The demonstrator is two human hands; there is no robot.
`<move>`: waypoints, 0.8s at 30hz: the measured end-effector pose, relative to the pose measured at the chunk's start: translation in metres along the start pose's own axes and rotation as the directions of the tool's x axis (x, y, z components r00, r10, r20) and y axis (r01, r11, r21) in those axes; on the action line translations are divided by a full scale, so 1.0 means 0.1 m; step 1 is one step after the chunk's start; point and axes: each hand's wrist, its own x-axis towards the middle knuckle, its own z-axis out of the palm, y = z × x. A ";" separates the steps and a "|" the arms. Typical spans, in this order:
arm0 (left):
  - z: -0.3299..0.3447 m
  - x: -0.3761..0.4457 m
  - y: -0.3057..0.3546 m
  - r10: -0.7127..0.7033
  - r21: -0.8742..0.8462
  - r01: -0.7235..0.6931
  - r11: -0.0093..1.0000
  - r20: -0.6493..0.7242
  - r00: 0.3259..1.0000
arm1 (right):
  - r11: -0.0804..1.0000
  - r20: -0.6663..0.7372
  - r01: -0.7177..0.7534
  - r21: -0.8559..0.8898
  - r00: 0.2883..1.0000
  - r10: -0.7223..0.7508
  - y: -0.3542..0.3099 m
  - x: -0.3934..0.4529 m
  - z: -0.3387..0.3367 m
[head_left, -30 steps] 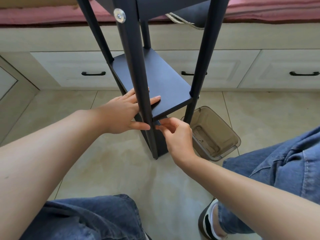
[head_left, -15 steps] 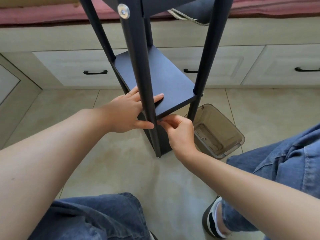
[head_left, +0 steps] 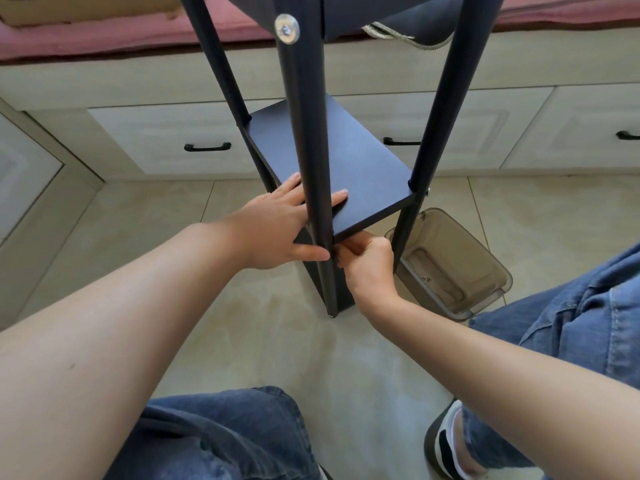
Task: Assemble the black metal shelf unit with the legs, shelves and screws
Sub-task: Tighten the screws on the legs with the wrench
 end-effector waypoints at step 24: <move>-0.06 -0.01 0.06 -0.024 -0.035 0.026 0.999 0.035 0.999 | 0.959 0.004 0.106 -0.263 0.994 -0.109 0.05 -0.19 -0.31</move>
